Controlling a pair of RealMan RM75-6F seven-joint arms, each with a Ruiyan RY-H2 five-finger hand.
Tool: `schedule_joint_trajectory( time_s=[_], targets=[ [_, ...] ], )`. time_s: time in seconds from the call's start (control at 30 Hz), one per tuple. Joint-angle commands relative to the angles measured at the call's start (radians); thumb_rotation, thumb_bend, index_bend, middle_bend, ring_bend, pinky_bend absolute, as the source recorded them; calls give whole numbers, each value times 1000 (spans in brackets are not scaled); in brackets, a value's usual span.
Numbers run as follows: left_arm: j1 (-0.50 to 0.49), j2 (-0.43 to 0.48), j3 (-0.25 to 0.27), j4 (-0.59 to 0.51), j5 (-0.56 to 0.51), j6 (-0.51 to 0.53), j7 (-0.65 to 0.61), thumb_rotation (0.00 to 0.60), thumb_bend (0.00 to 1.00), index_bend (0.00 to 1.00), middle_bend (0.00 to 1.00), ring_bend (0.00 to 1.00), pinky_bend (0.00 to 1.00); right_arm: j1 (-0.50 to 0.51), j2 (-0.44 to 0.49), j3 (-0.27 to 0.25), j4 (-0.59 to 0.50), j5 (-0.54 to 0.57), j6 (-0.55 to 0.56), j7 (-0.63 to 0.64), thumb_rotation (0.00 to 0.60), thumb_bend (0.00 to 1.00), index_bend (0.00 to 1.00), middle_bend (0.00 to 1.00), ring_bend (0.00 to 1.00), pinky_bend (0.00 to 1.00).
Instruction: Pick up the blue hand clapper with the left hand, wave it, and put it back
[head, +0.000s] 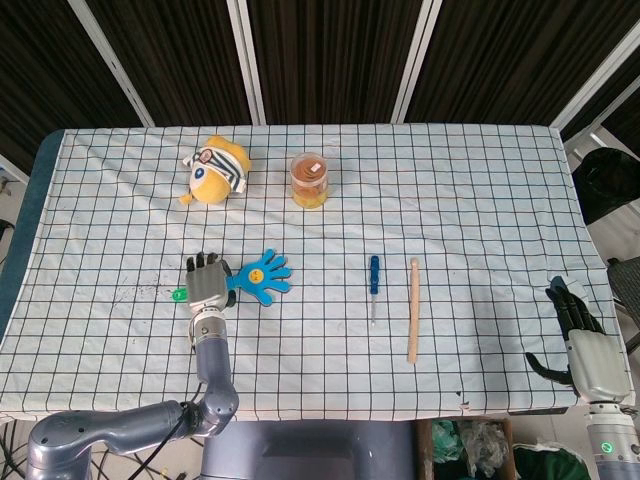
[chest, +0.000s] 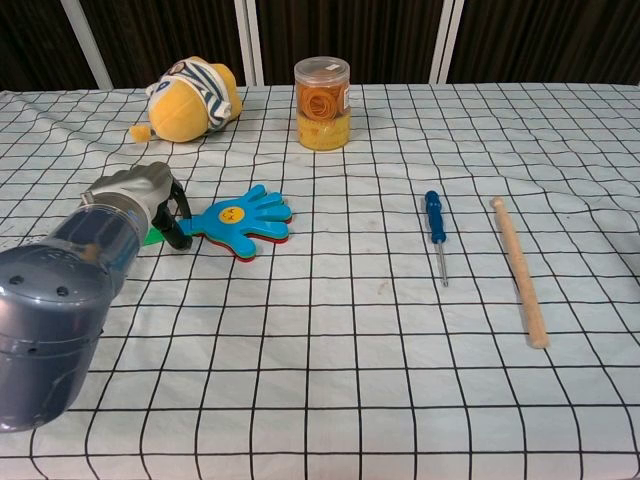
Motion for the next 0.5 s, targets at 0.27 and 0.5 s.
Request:
schedule_joint_trajectory(
  time_s=[0.27, 0.5],
  targets=[
    [4, 6, 4, -9, -2, 1, -4, 600, 354, 423, 155, 3, 53, 0, 1, 0, -1, -1, 0, 1, 600, 202, 0, 0, 0, 155],
    [3, 15, 1, -21, -6, 1, -4, 600, 354, 423, 155, 3, 59, -1, 0, -1, -1, -2, 1, 0, 600, 202, 0, 0, 0, 155]
  ],
)
